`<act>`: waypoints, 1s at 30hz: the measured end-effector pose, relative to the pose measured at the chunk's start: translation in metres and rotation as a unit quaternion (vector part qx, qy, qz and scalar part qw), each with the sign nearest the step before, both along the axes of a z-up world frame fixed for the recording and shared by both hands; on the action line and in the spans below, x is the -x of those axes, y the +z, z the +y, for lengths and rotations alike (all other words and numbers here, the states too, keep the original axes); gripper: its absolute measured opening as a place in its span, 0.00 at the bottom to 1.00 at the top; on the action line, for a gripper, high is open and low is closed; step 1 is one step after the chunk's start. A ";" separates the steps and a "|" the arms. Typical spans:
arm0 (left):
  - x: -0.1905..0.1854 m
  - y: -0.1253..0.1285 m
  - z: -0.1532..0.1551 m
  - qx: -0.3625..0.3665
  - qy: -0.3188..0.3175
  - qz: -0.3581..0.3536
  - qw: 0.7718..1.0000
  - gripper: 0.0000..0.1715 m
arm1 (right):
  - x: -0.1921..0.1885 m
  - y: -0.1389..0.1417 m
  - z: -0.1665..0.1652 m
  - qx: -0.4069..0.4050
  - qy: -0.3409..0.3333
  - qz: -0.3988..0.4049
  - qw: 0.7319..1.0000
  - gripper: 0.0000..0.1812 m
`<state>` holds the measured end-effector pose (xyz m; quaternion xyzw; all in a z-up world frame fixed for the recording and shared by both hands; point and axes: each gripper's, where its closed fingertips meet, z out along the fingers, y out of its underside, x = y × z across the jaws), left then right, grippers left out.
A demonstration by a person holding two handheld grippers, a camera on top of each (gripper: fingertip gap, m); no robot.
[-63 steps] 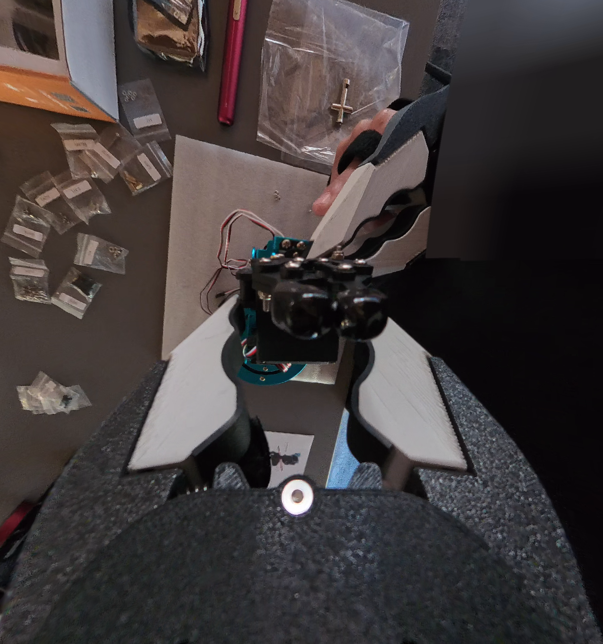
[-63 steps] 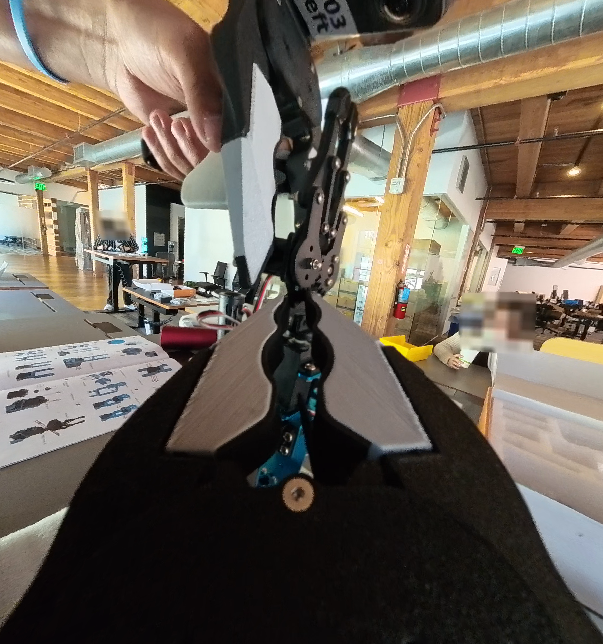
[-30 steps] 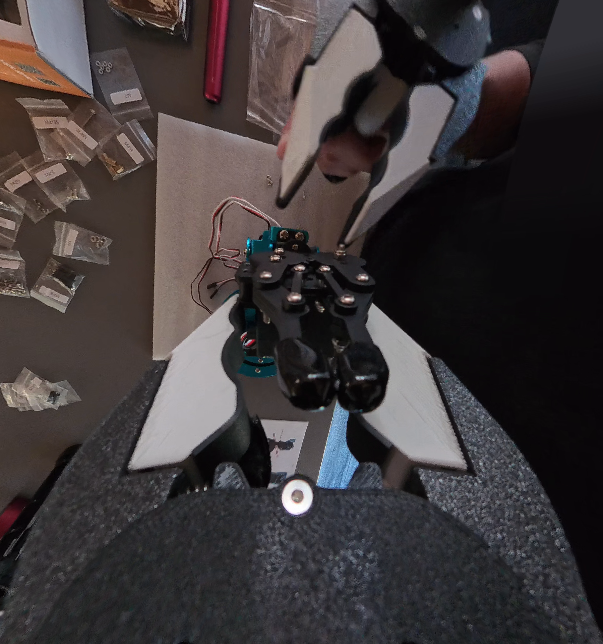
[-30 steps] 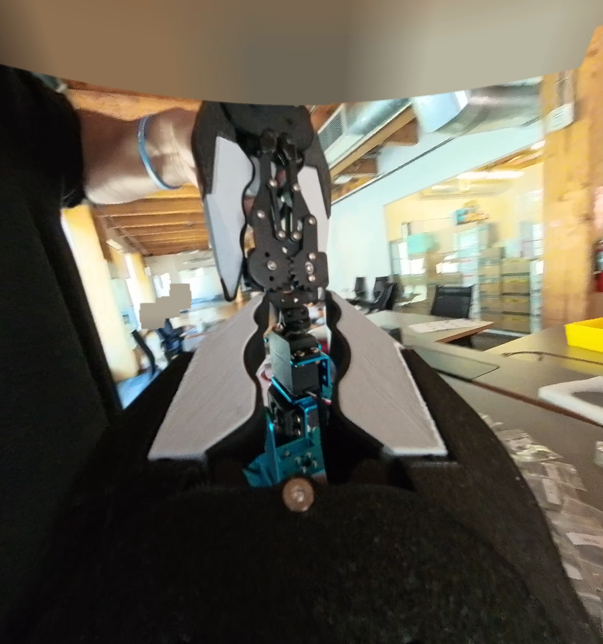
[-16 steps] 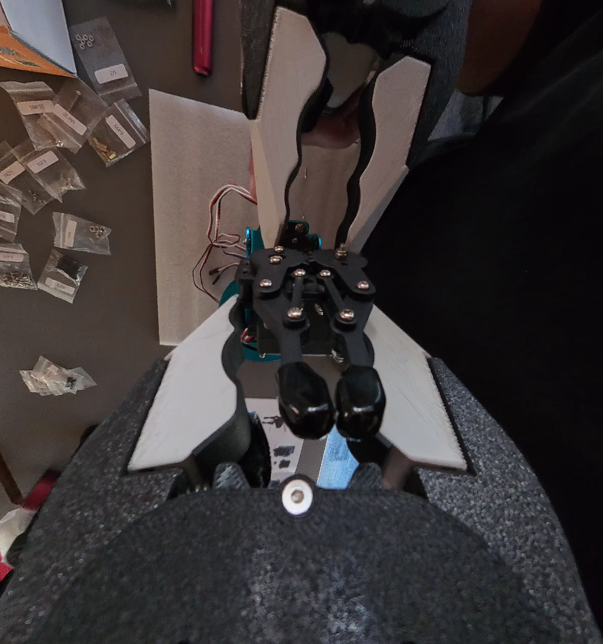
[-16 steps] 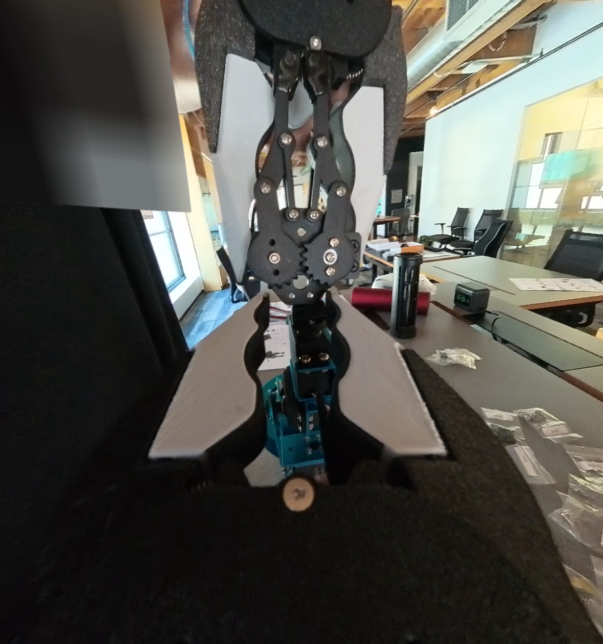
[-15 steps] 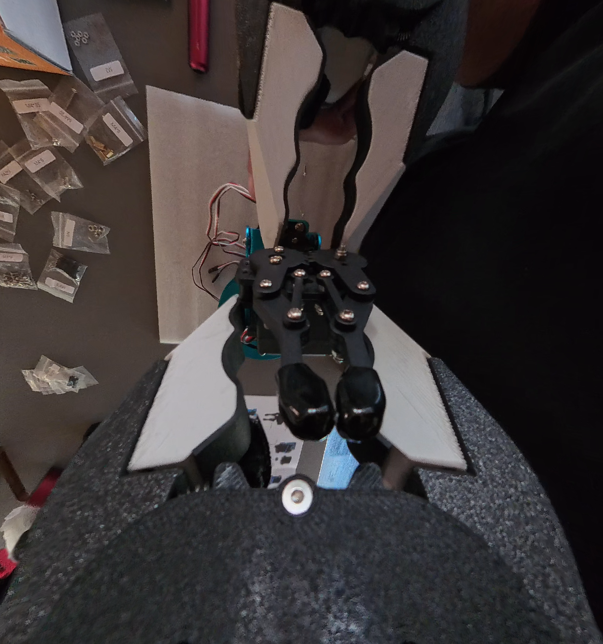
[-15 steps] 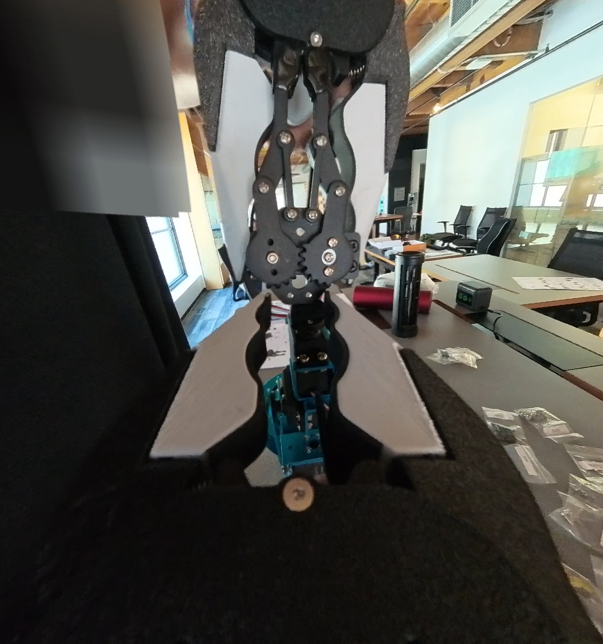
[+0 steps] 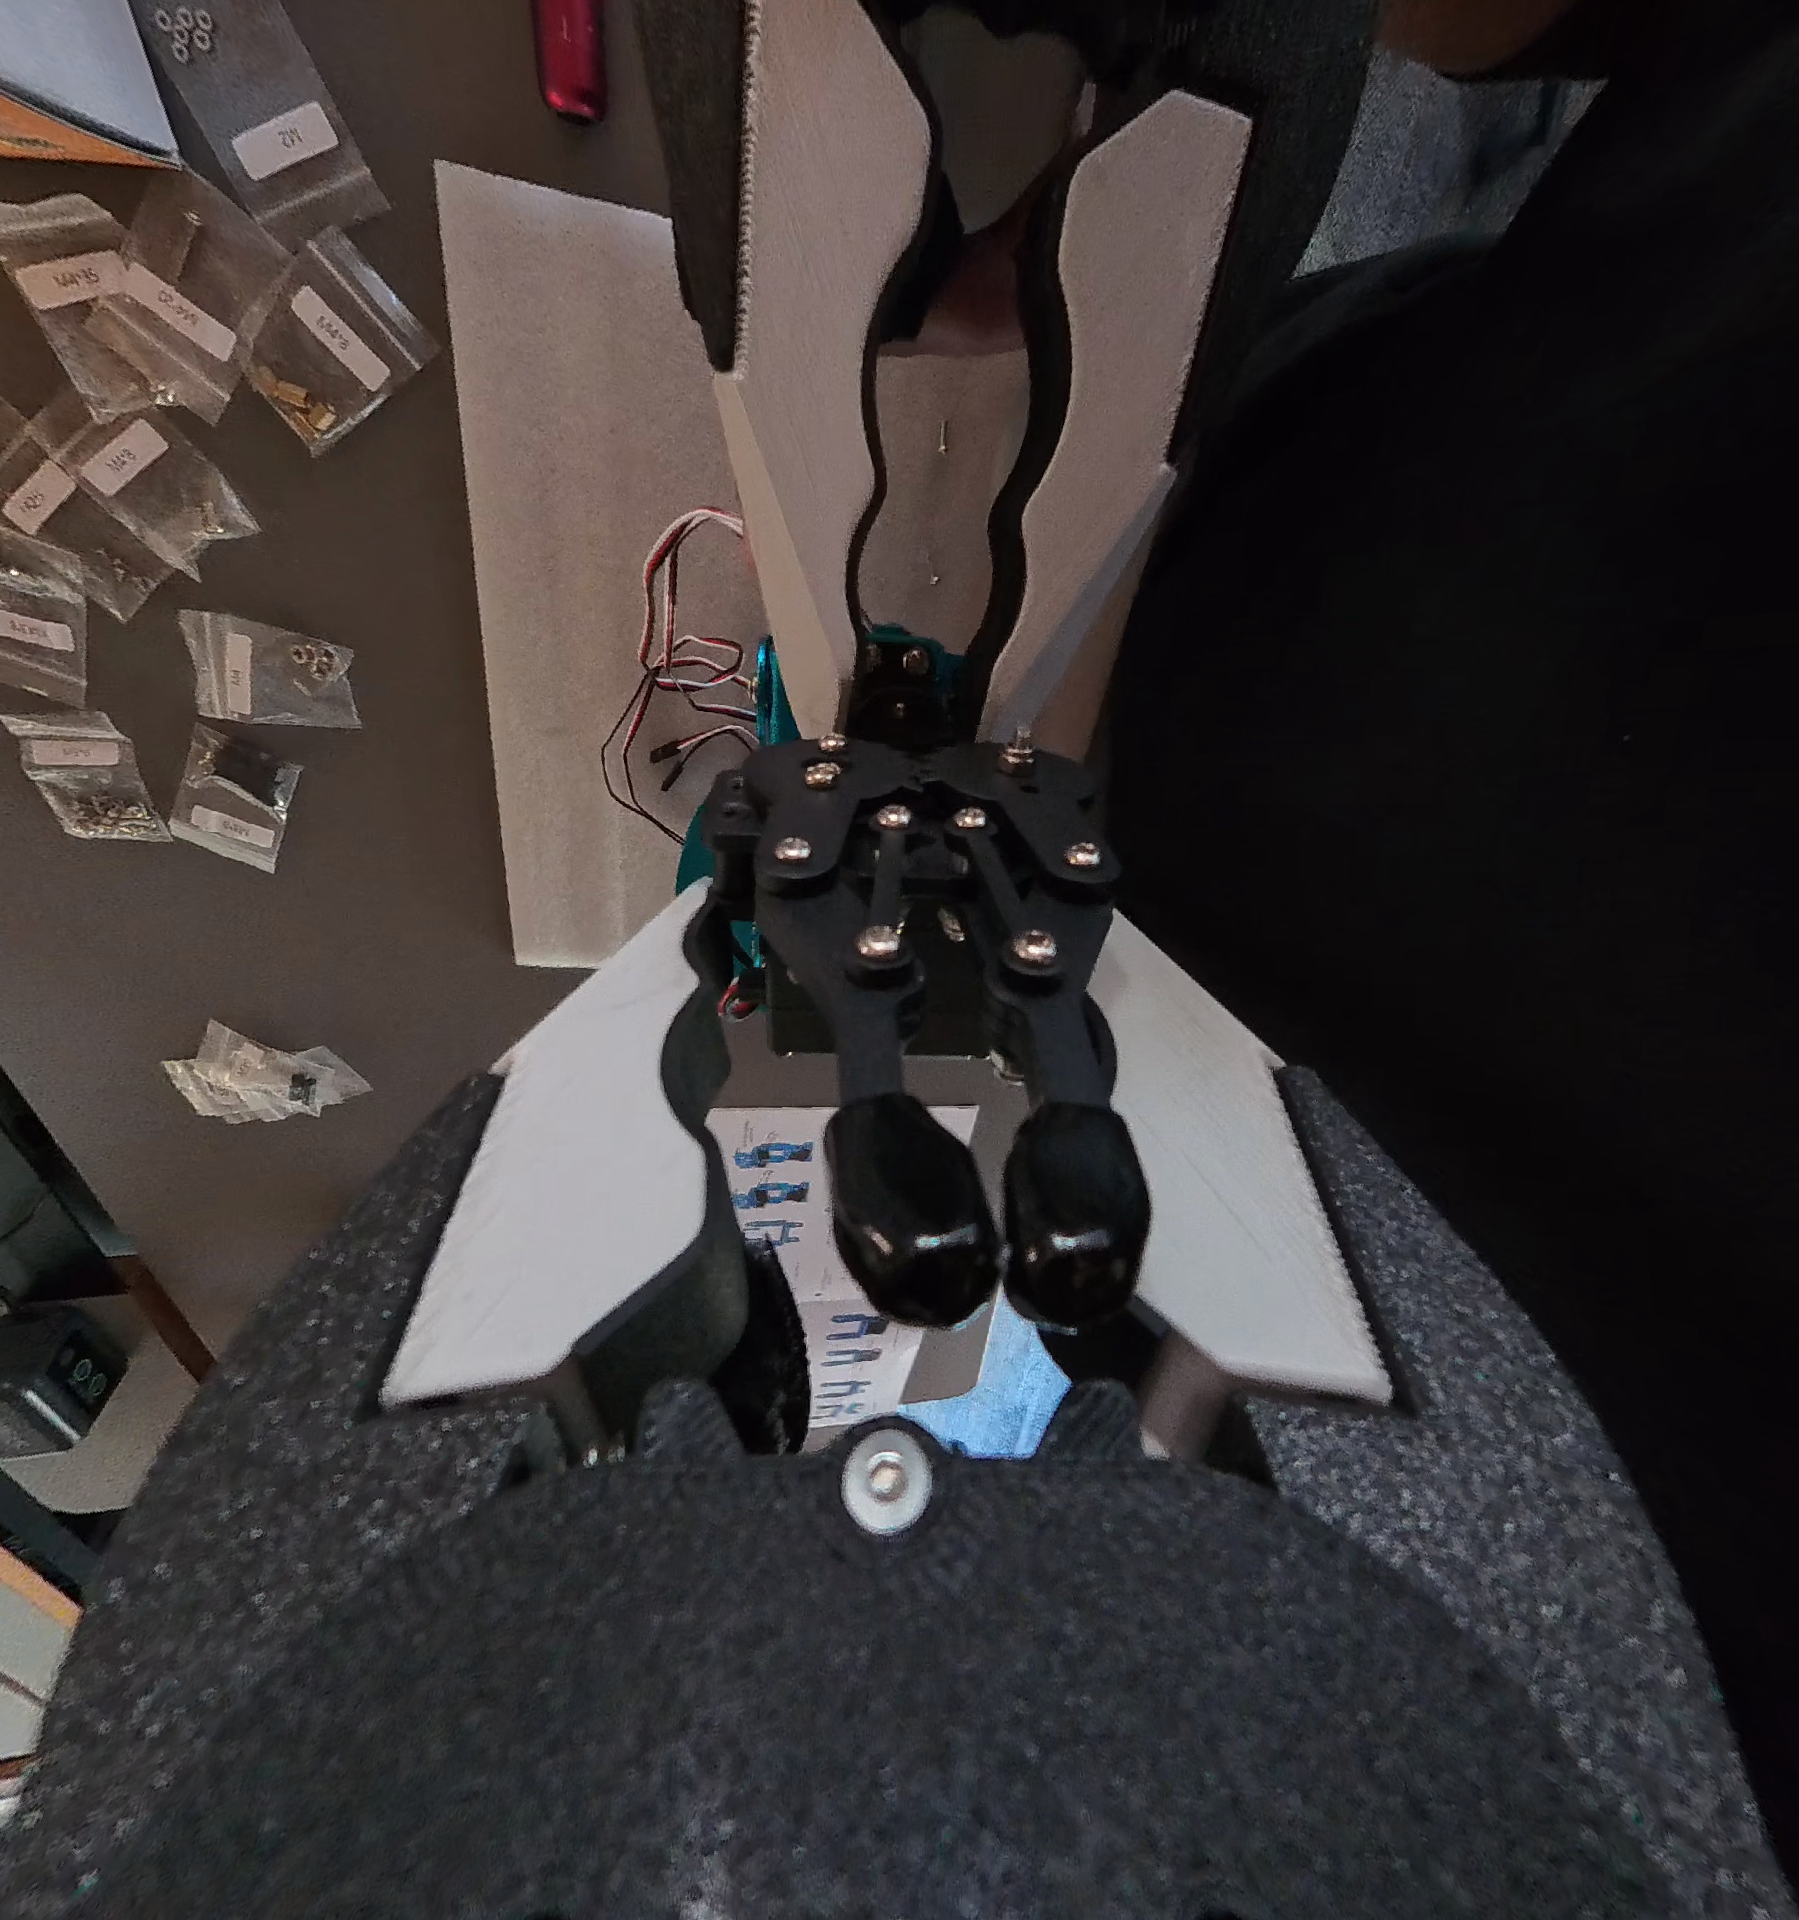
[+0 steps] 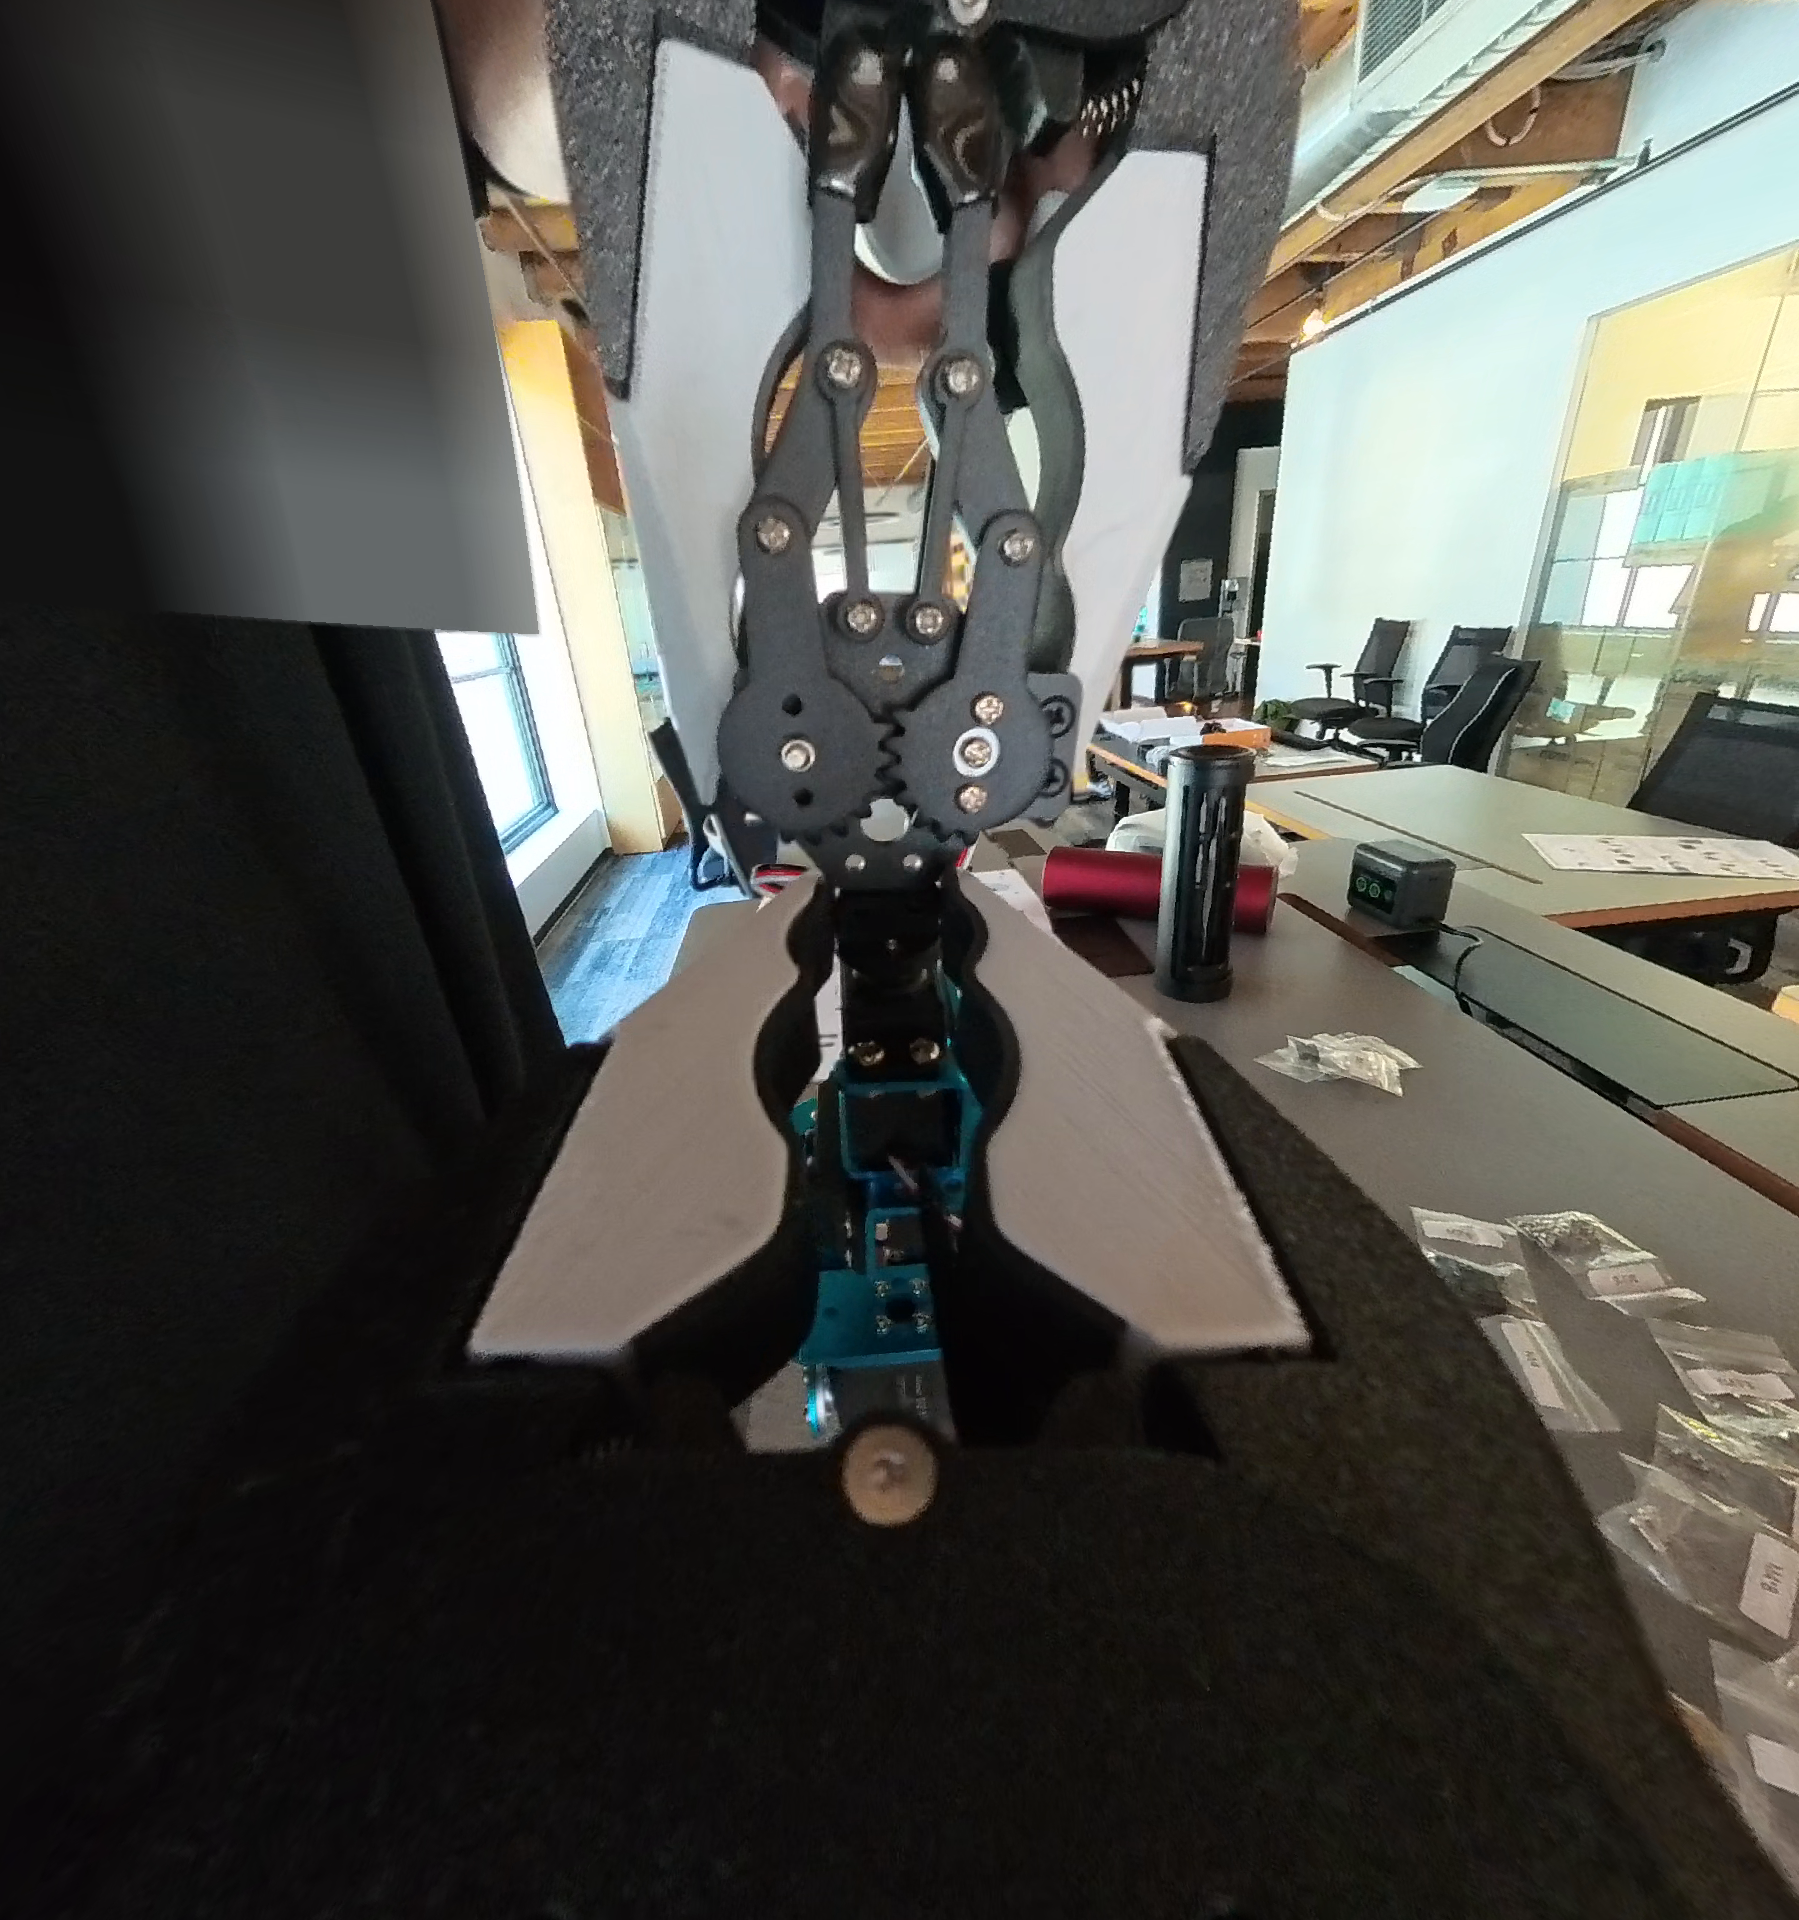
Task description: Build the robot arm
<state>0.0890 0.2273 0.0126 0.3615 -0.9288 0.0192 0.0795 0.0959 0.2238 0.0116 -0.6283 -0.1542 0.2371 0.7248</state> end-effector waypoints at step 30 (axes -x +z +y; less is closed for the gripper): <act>-0.001 -0.002 0.002 -0.038 -0.023 -0.018 0.999 0.36 | -0.004 -0.001 0.000 -0.006 -0.072 -0.074 0.995 0.11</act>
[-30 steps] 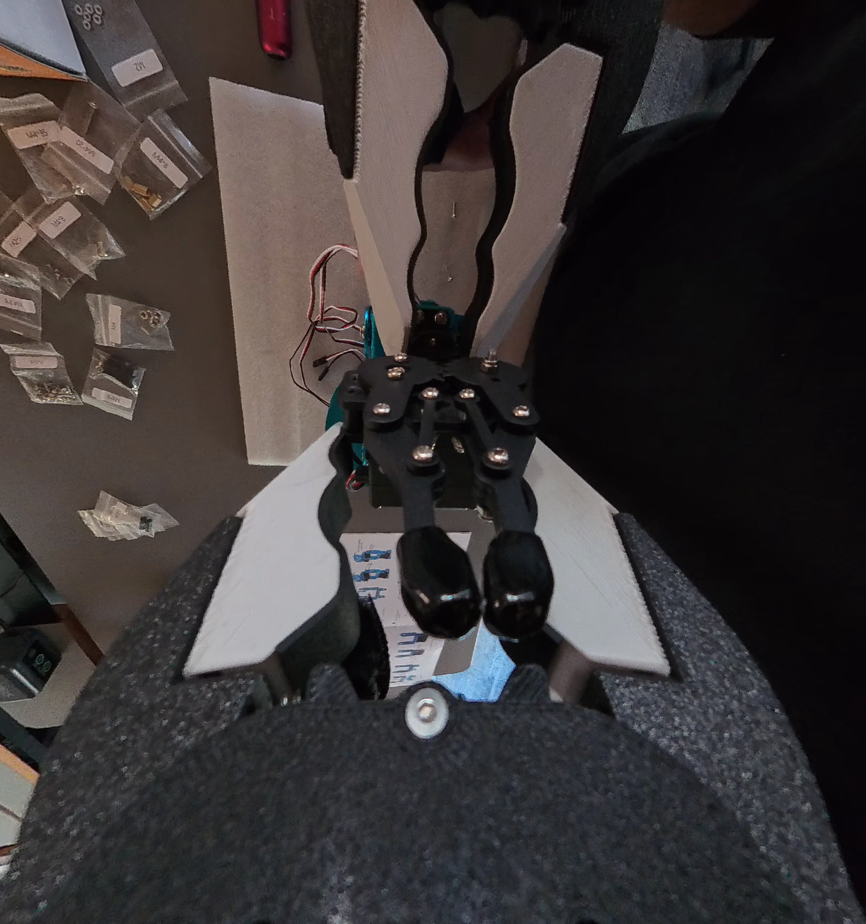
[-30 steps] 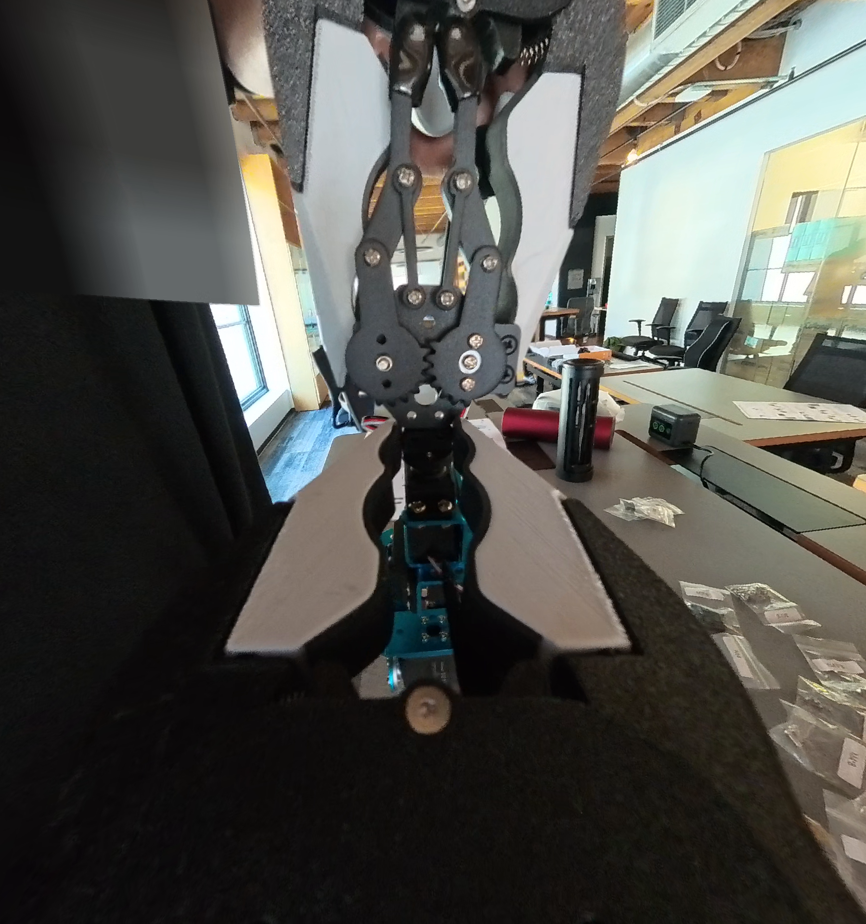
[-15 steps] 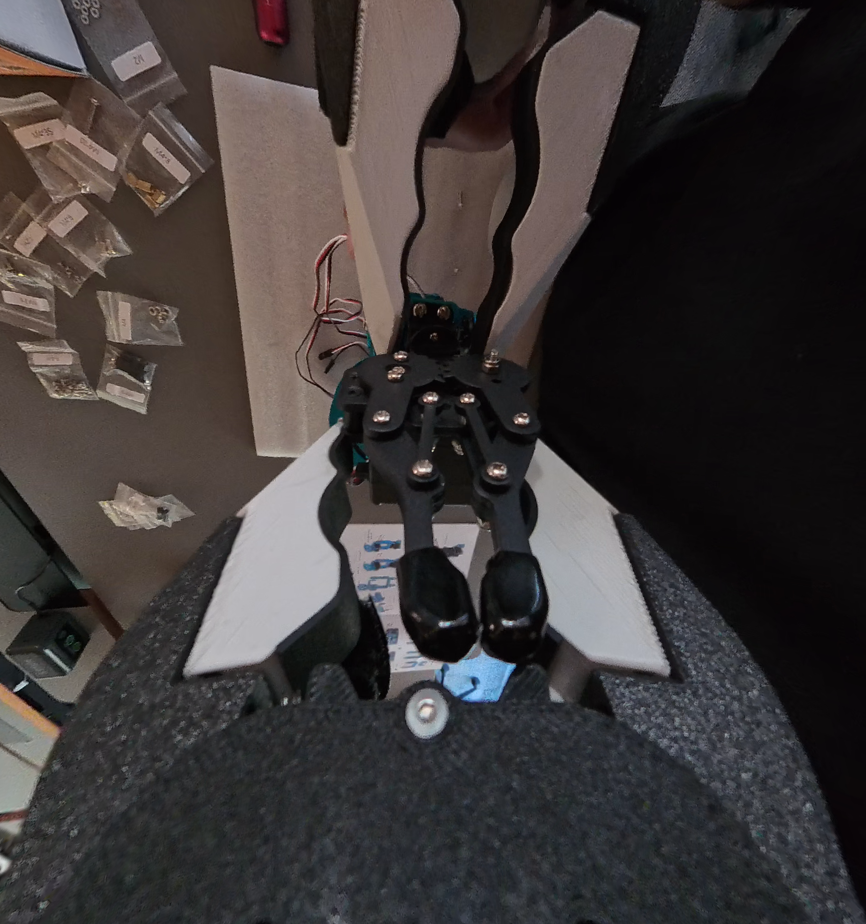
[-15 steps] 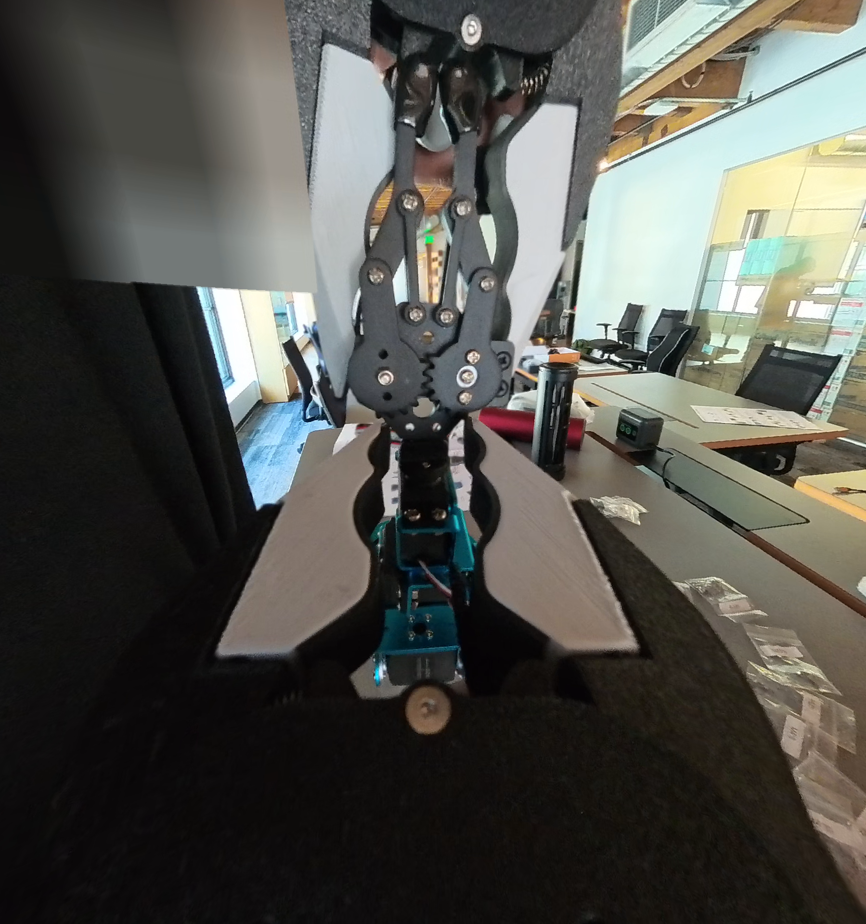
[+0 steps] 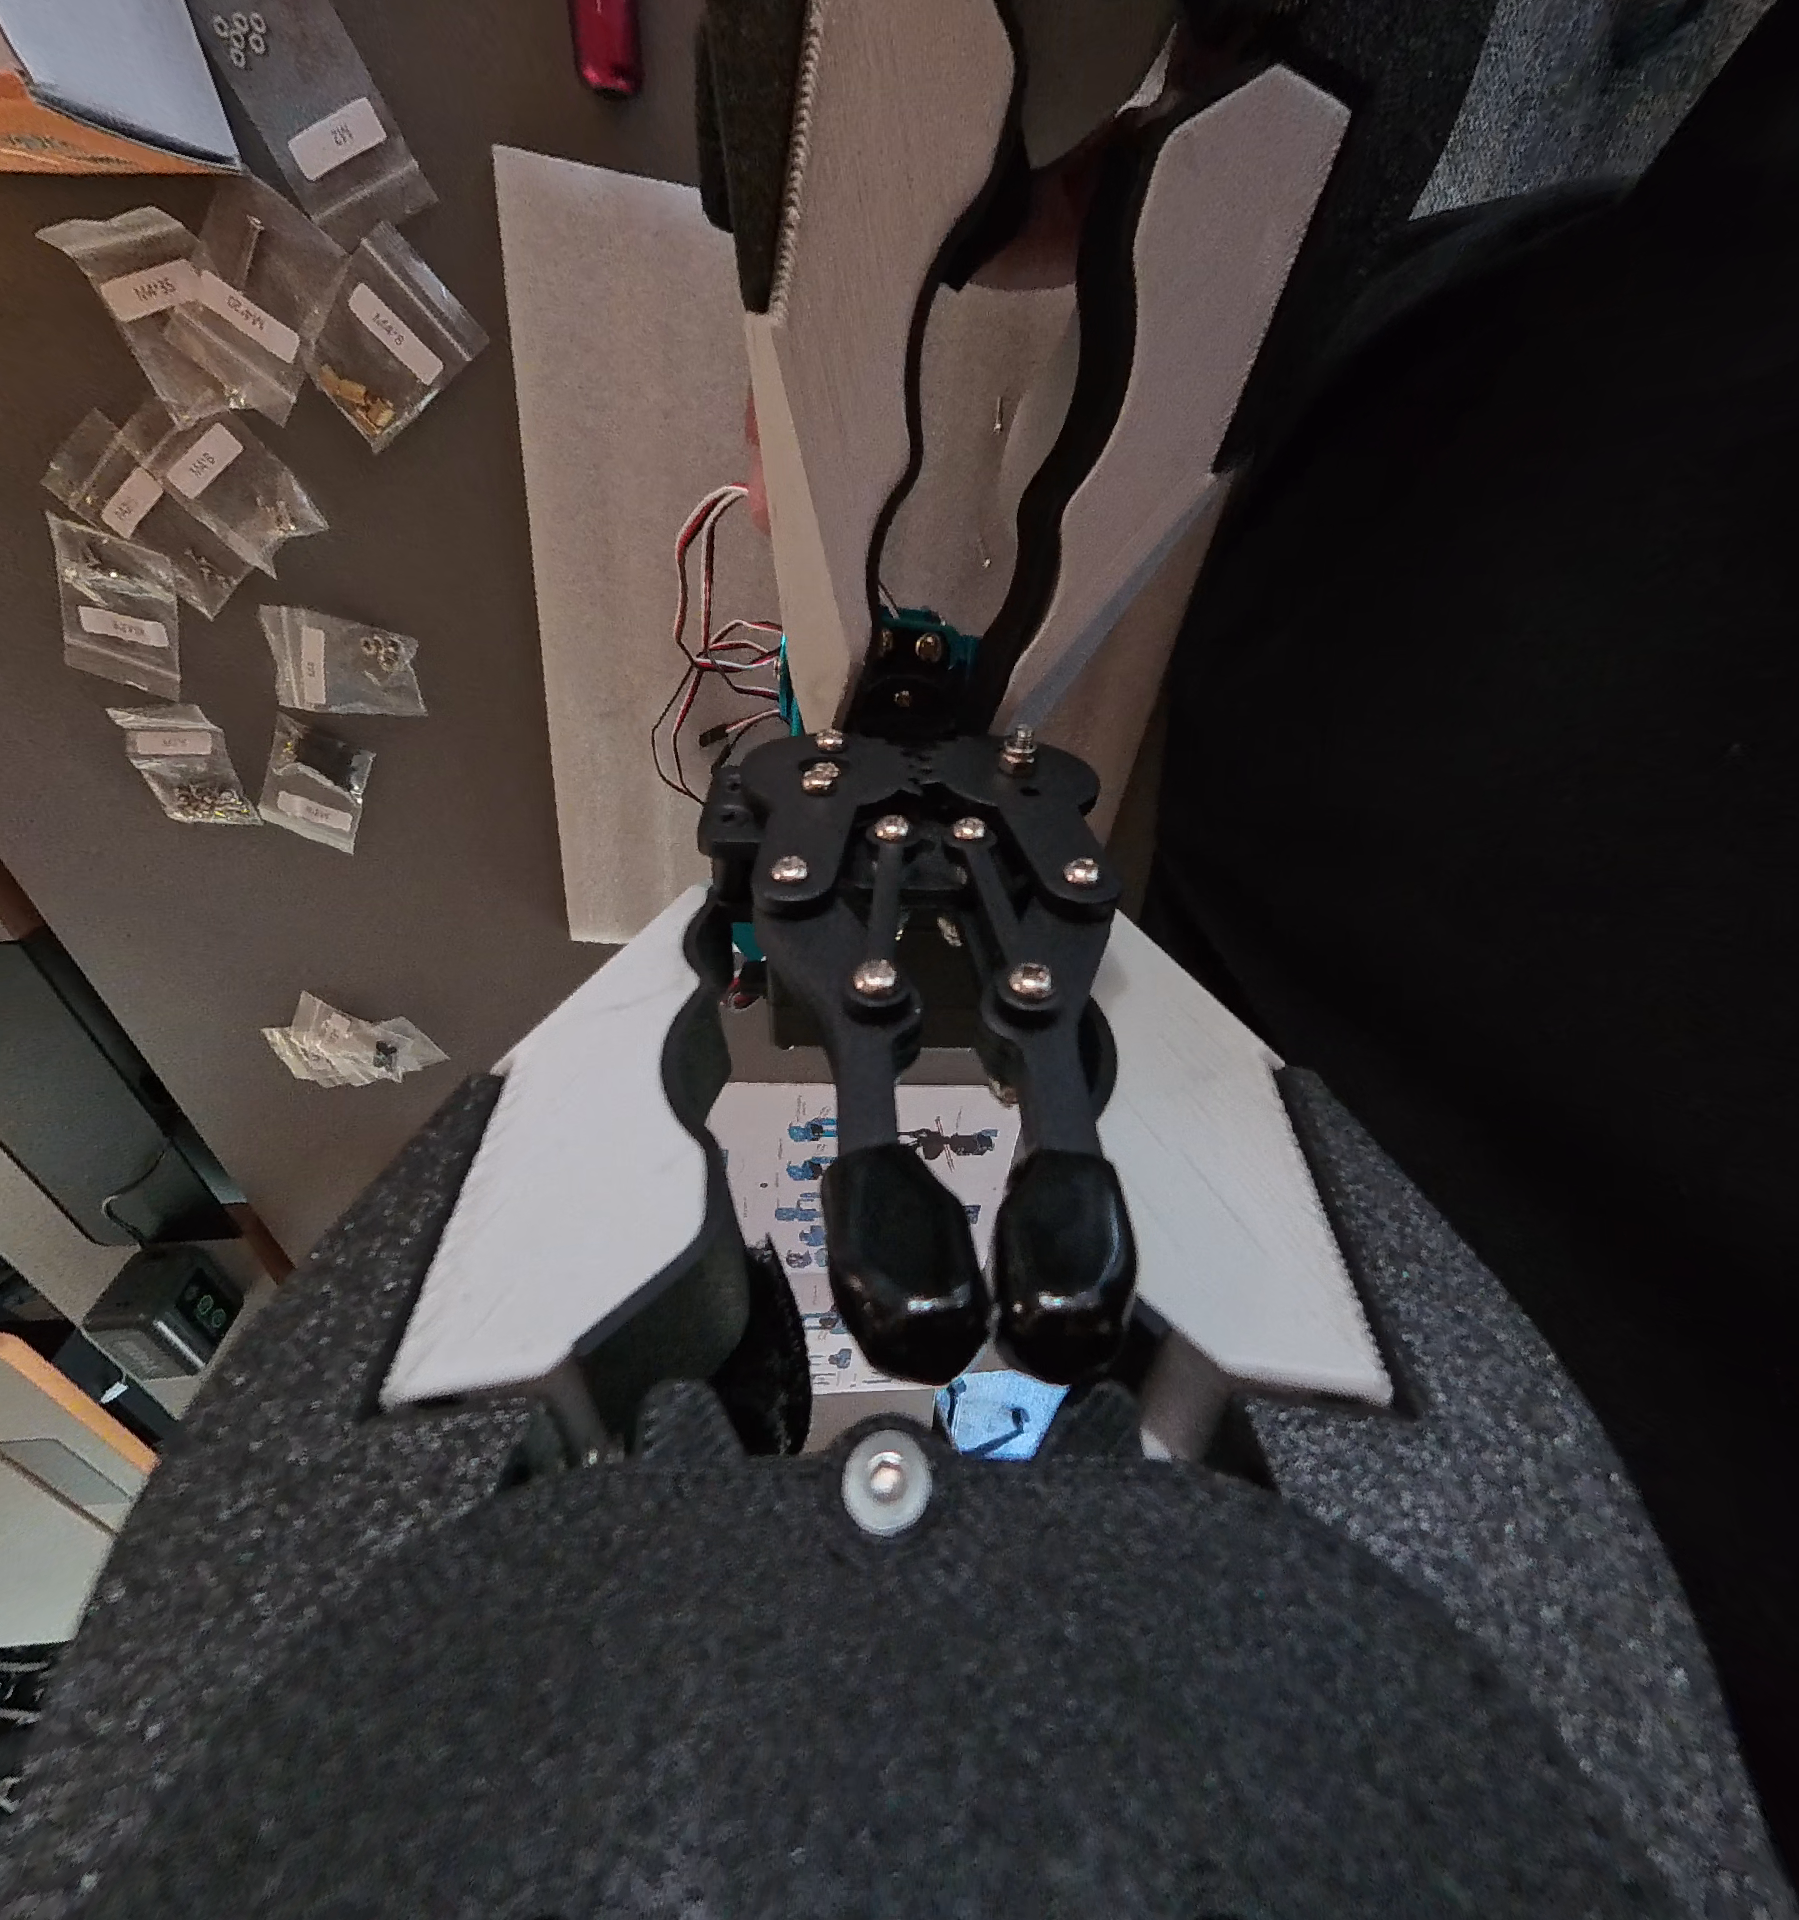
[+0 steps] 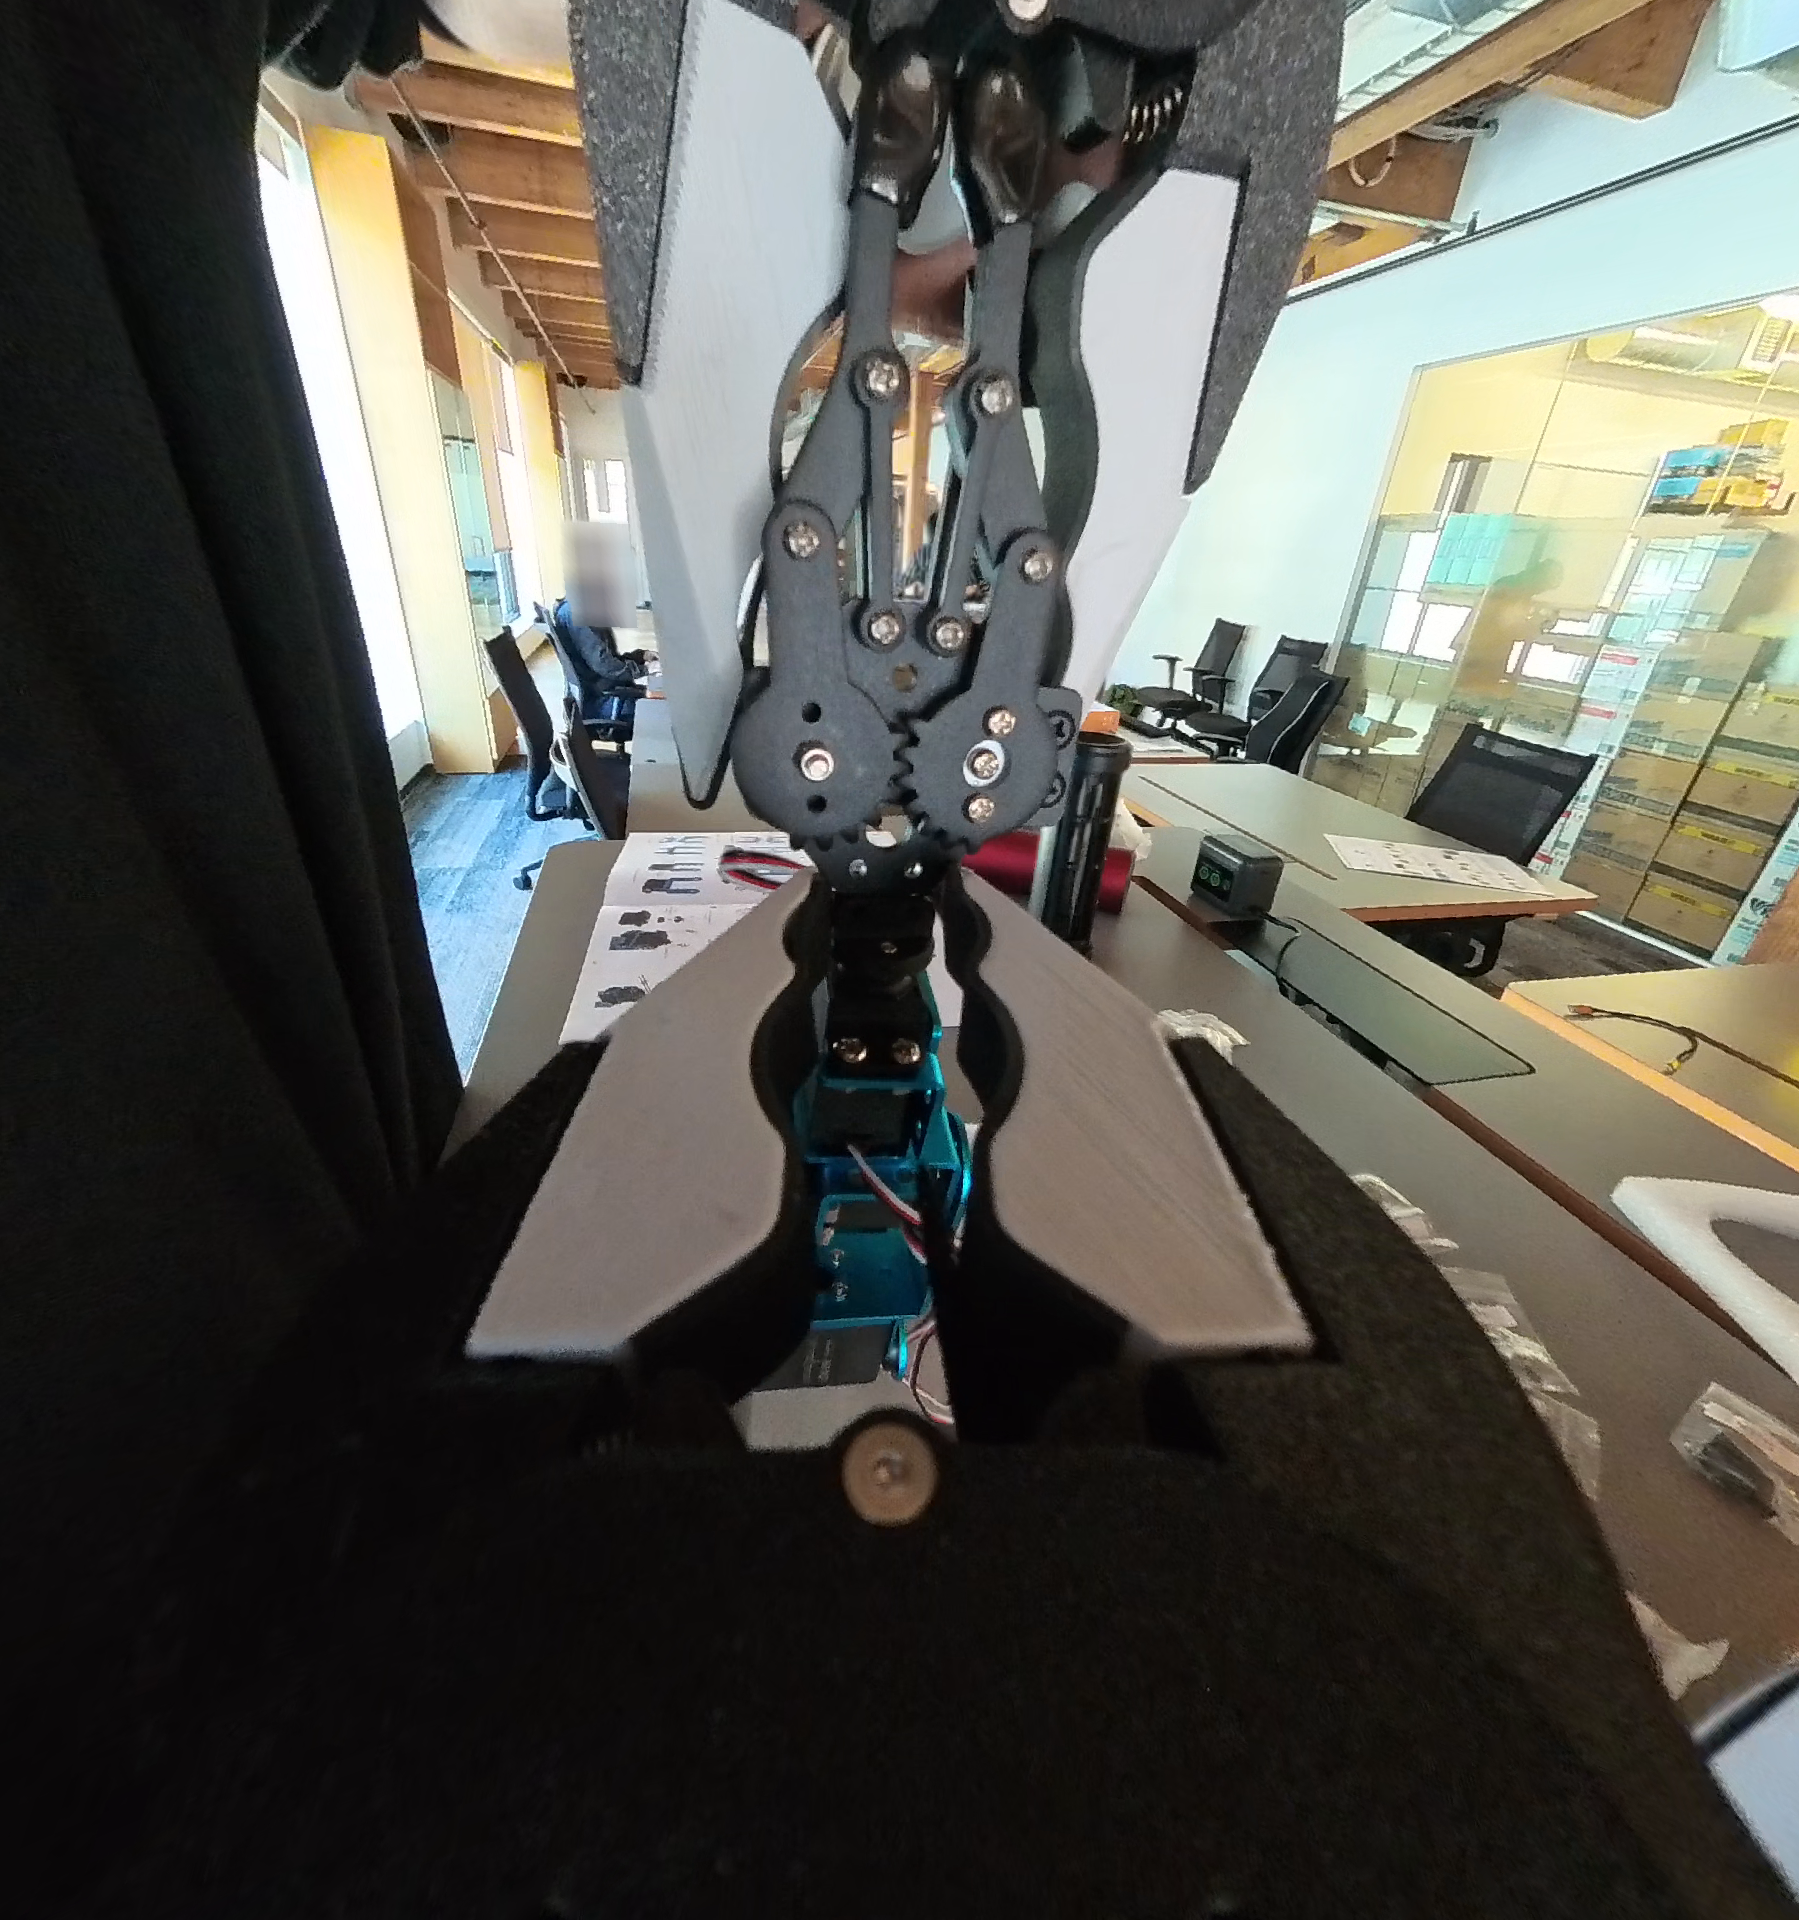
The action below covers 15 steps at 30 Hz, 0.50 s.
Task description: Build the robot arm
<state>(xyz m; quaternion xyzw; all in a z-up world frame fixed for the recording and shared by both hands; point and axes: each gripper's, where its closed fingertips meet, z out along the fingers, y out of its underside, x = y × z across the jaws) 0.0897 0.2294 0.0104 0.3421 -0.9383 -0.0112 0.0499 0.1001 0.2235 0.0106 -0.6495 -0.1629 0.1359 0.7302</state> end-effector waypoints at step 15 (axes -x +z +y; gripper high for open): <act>0.001 -0.003 0.003 -0.002 -0.001 -0.010 1.000 0.36 | 0.001 -0.003 0.002 0.003 -0.009 0.008 1.000 0.11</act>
